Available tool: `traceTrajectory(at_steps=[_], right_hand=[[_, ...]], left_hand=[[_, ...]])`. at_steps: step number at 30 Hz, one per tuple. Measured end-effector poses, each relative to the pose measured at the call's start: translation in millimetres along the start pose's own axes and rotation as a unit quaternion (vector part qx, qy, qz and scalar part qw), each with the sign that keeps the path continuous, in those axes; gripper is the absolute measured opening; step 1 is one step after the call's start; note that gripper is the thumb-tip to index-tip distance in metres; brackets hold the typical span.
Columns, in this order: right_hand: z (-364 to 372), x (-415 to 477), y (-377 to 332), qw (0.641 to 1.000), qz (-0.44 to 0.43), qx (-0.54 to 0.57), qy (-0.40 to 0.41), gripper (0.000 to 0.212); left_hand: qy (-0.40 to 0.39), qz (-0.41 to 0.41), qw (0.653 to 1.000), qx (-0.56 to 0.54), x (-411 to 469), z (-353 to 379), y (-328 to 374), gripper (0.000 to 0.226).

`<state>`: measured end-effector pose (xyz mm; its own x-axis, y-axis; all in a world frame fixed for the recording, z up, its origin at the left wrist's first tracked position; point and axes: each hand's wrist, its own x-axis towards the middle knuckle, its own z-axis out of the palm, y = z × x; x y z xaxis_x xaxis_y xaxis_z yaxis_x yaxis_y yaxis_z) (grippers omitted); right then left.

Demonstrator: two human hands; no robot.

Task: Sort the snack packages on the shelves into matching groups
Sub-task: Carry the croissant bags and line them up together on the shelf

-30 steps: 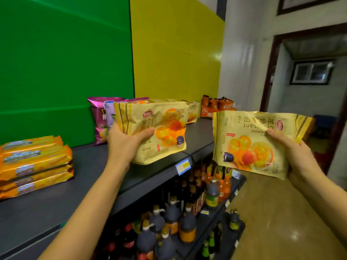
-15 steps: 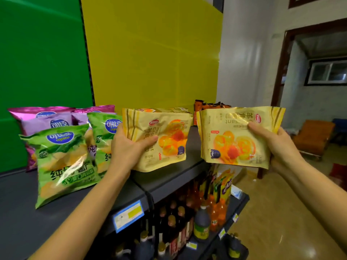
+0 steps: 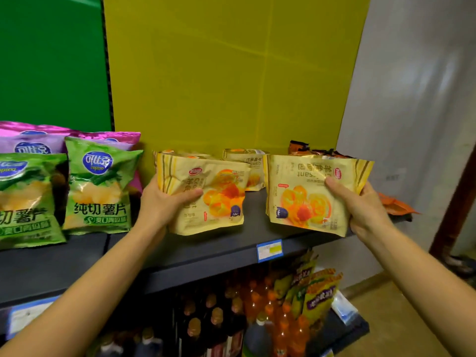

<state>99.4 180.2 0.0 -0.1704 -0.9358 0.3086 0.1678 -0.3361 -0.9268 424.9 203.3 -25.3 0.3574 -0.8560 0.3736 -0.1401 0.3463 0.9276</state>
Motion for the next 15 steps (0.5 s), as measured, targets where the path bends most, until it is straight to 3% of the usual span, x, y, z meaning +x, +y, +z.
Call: traceTrajectory(at_steps=[3,8,12,15], right_hand=[[-4,31,21,0.999,0.013,0.01,-0.031,0.085],[5,79,53,0.996,0.04,0.011,-0.082,0.051],[15,115,73,0.99,0.038,0.024,-0.132,0.089],[21,144,88,0.985,0.027,0.013,-0.171,0.089]], left_hand=[[0.015,-0.036,0.999,-0.019,5,16,-10,0.061],[0.042,-0.057,0.997,-0.011,23,27,-26,0.062],[0.09,-0.072,0.993,-0.02,40,32,-38,0.058],[0.11,-0.085,0.99,-0.01,55,29,-47,0.06]])
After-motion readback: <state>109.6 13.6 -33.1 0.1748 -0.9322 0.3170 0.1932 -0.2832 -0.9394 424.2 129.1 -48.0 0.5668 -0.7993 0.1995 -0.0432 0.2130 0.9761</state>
